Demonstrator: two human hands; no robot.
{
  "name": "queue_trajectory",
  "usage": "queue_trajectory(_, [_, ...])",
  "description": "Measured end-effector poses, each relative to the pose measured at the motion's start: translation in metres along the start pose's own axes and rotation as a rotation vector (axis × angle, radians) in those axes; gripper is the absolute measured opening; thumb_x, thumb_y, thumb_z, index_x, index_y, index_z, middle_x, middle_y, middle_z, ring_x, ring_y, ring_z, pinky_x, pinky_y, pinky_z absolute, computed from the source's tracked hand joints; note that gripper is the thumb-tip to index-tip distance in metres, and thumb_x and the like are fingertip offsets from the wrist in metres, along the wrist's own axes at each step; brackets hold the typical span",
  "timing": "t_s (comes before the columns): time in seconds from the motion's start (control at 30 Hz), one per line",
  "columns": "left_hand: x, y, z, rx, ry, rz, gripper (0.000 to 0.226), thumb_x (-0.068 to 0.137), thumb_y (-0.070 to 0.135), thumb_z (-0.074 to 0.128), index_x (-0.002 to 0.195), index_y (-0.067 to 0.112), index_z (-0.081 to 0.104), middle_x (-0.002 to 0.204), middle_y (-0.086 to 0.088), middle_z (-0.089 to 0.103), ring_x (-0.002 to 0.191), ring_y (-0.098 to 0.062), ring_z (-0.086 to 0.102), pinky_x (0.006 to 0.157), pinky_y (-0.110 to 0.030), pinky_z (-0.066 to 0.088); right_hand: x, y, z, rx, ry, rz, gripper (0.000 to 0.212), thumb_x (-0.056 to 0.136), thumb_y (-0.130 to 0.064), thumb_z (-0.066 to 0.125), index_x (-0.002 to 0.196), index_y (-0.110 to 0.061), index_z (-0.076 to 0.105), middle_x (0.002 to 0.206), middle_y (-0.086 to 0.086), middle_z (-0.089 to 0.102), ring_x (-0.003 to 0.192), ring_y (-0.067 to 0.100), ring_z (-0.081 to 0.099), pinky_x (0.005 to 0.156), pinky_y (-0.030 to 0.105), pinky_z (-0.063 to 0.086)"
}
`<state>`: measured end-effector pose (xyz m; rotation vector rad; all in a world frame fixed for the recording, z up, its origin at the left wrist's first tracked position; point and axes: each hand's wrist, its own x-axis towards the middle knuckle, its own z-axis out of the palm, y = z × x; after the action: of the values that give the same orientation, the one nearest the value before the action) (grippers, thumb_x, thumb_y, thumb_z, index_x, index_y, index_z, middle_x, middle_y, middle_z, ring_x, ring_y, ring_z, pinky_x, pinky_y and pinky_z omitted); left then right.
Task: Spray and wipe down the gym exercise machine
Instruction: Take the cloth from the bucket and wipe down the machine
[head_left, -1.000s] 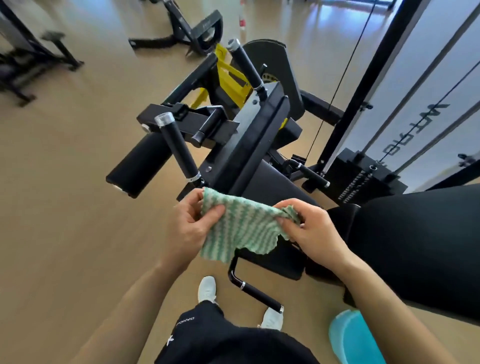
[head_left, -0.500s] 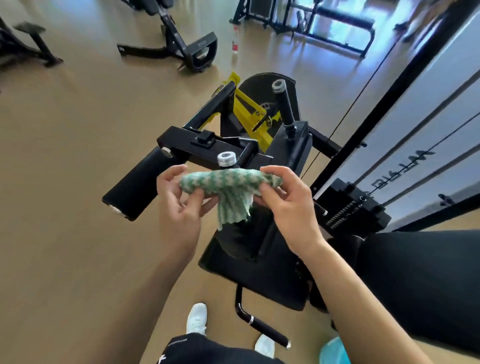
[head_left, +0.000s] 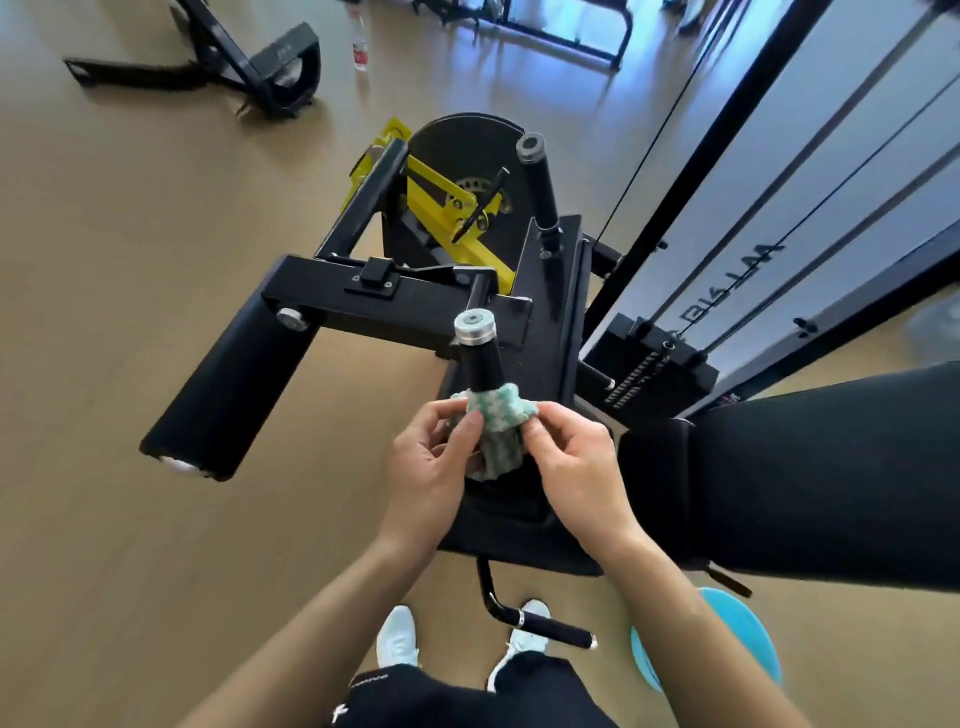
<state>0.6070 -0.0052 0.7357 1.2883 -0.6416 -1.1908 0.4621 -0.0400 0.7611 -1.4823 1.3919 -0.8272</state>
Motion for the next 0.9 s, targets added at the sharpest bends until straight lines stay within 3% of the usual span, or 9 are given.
queue_trajectory(0.1, [-0.002, 0.001, 0.005, 0.064, -0.012, 0.073, 0.019, 0.101, 0.024, 0.063, 0.118, 0.018, 0.07, 0.108, -0.005, 0.077, 0.102, -0.024, 0.075, 0.091, -0.046, 0.061, 0.0, -0.006, 0.001, 0.114, -0.048, 0.038, 0.027, 0.104, -0.033, 0.053, 0.117, -0.025, 0.075, 0.106, -0.001, 0.078, 0.104, 0.018, 0.074, 0.096, 0.05, 0.057])
queue_trajectory(0.2, [-0.007, 0.004, 0.014, 0.141, 0.026, 0.165, 0.028, 0.104, 0.014, 0.058, 0.131, 0.016, 0.065, 0.114, 0.005, 0.075, 0.108, -0.01, 0.072, 0.091, -0.027, 0.059, -0.001, -0.013, 0.003, 0.172, -0.076, 0.016, 0.026, 0.108, -0.026, 0.052, 0.125, -0.028, 0.072, 0.113, -0.004, 0.077, 0.111, 0.015, 0.071, 0.1, 0.044, 0.056])
queue_trajectory(0.33, [-0.002, 0.015, 0.02, 0.184, 0.076, 0.252, 0.034, 0.105, 0.011, 0.056, 0.138, 0.018, 0.061, 0.12, 0.012, 0.073, 0.114, -0.005, 0.068, 0.098, -0.028, 0.055, 0.003, -0.026, 0.009, 0.166, -0.063, -0.107, 0.032, 0.107, -0.013, 0.051, 0.136, -0.019, 0.065, 0.12, -0.004, 0.074, 0.116, 0.012, 0.069, 0.1, 0.035, 0.057])
queue_trajectory(0.5, [0.009, 0.038, 0.022, 0.171, 0.113, 0.361, 0.037, 0.106, 0.014, 0.055, 0.142, 0.017, 0.06, 0.12, 0.016, 0.072, 0.112, 0.0, 0.069, 0.091, -0.017, 0.054, 0.018, -0.054, 0.01, 0.174, -0.044, -0.212, 0.034, 0.105, -0.01, 0.054, 0.138, -0.011, 0.062, 0.121, -0.004, 0.073, 0.113, 0.004, 0.069, 0.091, 0.018, 0.054])
queue_trajectory(0.63, [0.011, 0.045, 0.026, 0.123, 0.133, 0.384, 0.042, 0.104, 0.023, 0.056, 0.145, 0.013, 0.058, 0.121, 0.01, 0.074, 0.112, -0.004, 0.07, 0.092, -0.021, 0.057, 0.026, -0.066, 0.013, 0.173, -0.042, -0.213, 0.043, 0.103, -0.022, 0.059, 0.145, -0.013, 0.057, 0.128, -0.004, 0.07, 0.117, 0.002, 0.066, 0.097, 0.021, 0.055])
queue_trajectory(0.73, [0.007, 0.047, 0.027, 0.123, 0.099, 0.388, 0.052, 0.1, 0.033, 0.054, 0.147, 0.012, 0.055, 0.116, 0.008, 0.075, 0.107, -0.005, 0.072, 0.087, -0.017, 0.056, 0.025, -0.06, 0.016, 0.182, -0.029, -0.215, 0.044, 0.104, -0.019, 0.059, 0.147, -0.013, 0.054, 0.133, 0.0, 0.068, 0.12, 0.006, 0.066, 0.1, 0.026, 0.056])
queue_trajectory(0.9, [0.009, 0.033, 0.021, 0.173, 0.059, 0.371, 0.04, 0.102, 0.023, 0.057, 0.138, 0.007, 0.063, 0.11, 0.002, 0.077, 0.102, -0.011, 0.073, 0.083, -0.019, 0.057, 0.02, -0.037, 0.023, 0.135, 0.029, -0.204, 0.04, 0.105, -0.016, 0.056, 0.145, -0.015, 0.058, 0.129, -0.004, 0.071, 0.119, 0.005, 0.066, 0.099, 0.033, 0.058])
